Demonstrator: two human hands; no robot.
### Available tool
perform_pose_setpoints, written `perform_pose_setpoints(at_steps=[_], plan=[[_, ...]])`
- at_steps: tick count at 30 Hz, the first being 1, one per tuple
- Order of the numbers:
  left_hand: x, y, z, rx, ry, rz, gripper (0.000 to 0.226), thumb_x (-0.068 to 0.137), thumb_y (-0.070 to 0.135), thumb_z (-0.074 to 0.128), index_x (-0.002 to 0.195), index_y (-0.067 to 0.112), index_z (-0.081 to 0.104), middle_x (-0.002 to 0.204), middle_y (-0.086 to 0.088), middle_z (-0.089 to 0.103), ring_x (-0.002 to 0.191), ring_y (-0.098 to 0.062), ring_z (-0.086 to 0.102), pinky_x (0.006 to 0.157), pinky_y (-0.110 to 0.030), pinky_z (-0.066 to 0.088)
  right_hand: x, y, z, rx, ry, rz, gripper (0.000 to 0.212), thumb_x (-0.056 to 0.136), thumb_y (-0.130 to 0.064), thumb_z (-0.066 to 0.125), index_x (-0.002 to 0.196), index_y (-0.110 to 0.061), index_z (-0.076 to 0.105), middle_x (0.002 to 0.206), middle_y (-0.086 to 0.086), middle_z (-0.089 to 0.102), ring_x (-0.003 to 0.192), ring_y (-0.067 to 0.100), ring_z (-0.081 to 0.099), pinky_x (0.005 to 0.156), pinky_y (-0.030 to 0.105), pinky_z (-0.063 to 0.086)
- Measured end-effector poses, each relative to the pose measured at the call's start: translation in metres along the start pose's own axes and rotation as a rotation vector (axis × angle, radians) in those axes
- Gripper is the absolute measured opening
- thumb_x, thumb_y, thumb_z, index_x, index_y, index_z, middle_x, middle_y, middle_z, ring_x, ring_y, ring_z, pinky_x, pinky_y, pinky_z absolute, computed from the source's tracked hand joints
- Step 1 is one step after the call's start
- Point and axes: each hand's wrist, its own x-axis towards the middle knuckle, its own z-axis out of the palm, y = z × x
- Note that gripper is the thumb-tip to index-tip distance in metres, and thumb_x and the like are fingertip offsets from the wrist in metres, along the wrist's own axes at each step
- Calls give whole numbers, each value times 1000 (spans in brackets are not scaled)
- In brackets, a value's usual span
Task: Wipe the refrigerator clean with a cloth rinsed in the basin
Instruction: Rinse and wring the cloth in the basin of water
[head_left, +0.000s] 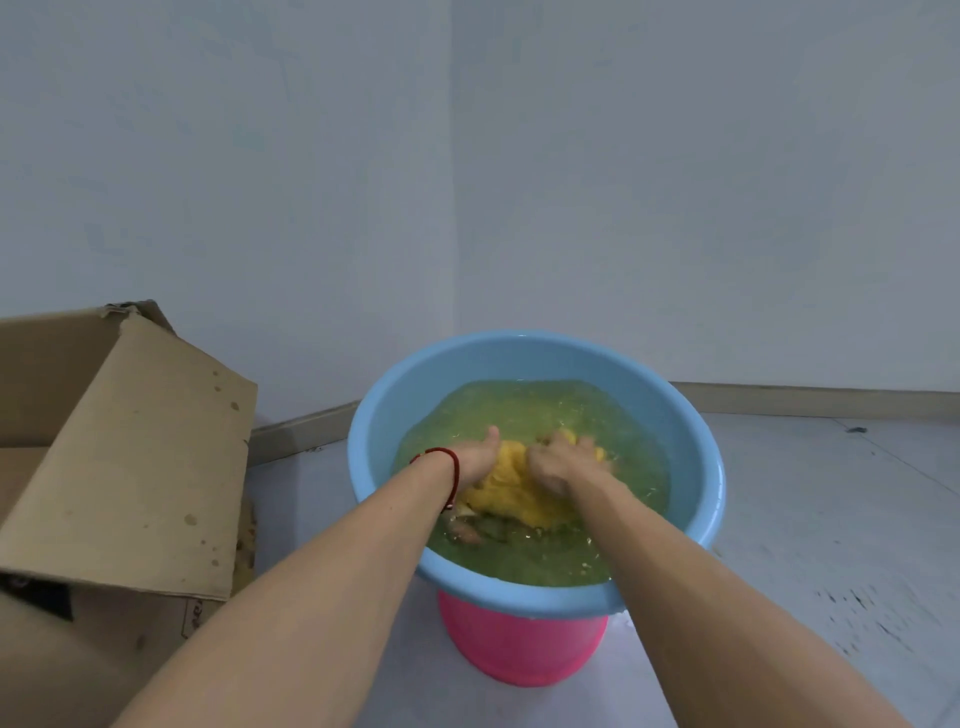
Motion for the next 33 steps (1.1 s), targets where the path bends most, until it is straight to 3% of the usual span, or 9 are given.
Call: perform_pose_setpoints(at_steps=[4, 7, 10, 14, 21, 24, 26, 29, 33], plan=[[8, 1, 13, -256, -29, -93, 73, 102, 62, 31, 140, 4, 53, 127, -19, 65, 113, -34, 65, 104, -46, 51, -5, -18, 13, 561, -229, 4, 64, 105, -57, 34, 136, -6, 57, 131, 25, 65, 118, 40, 66, 108, 54, 50], [5, 4, 16, -400, -53, -56, 59, 103, 53, 42, 130, 3, 60, 84, -15, 67, 57, -25, 66, 59, -34, 60, -5, -24, 16, 638, -125, -47, 69, 98, -61, 43, 129, -2, 63, 119, 21, 71, 107, 39, 70, 100, 51, 55], [-2, 6, 8, -281, 88, 53, 39, 106, 44, 45, 104, 8, 61, 61, -8, 53, 30, -16, 44, 33, -17, 35, -16, -18, 1, 364, 115, -156, 58, 103, -55, 48, 117, -2, 69, 117, 20, 70, 106, 38, 66, 87, 37, 52], [-9, 12, -6, -227, 163, 171, 28, 99, 41, 58, 99, 13, 57, 61, -3, 48, 42, -16, 40, 40, -18, 33, -21, -5, -19, 93, 252, -224, 44, 104, -54, 42, 104, -19, 69, 109, 15, 70, 95, 36, 62, 84, 41, 50], [-40, 54, -47, -347, 196, 480, 30, 100, 40, 58, 89, 13, 64, 70, -14, 55, 41, -21, 47, 44, -23, 43, -29, 3, -95, 3, 138, -337, 39, 108, -40, 36, 131, -18, 60, 144, 15, 54, 125, 33, 51, 92, 41, 47], [-57, 72, -51, -410, 119, 586, 31, 101, 36, 61, 94, 6, 66, 73, -19, 59, 41, -23, 46, 45, -24, 41, -50, 9, -112, -194, 106, -382, 70, 105, -33, 46, 165, -25, 12, 172, 11, 7, 153, 39, 24, 120, 48, 32], [-68, 80, -49, -437, 69, 595, 29, 101, 33, 61, 91, 6, 65, 70, -18, 61, 40, -22, 46, 42, -23, 41, -59, 10, -108, -31, -34, -536, 98, 94, -30, 68, 164, -31, 0, 163, 1, 32, 143, 22, 44, 112, 25, 41], [-82, 85, -46, -598, -78, 527, 23, 101, 25, 61, 91, 4, 62, 65, -12, 60, 40, -20, 48, 39, -23, 41, -56, 9, -83, 234, -106, -690, 95, 80, -28, 83, 152, -37, 22, 122, -9, 62, 116, 13, 63, 96, 26, 54], [-89, 74, -63, -714, -252, 425, 10, 96, 11, 57, 89, 5, 60, 71, -10, 58, 54, -20, 48, 41, -23, 43, -48, 5, -72, 524, -31, -685, 37, 83, -9, 77, 116, -21, 65, 105, 3, 73, 94, 26, 74, 77, 45, 65]])
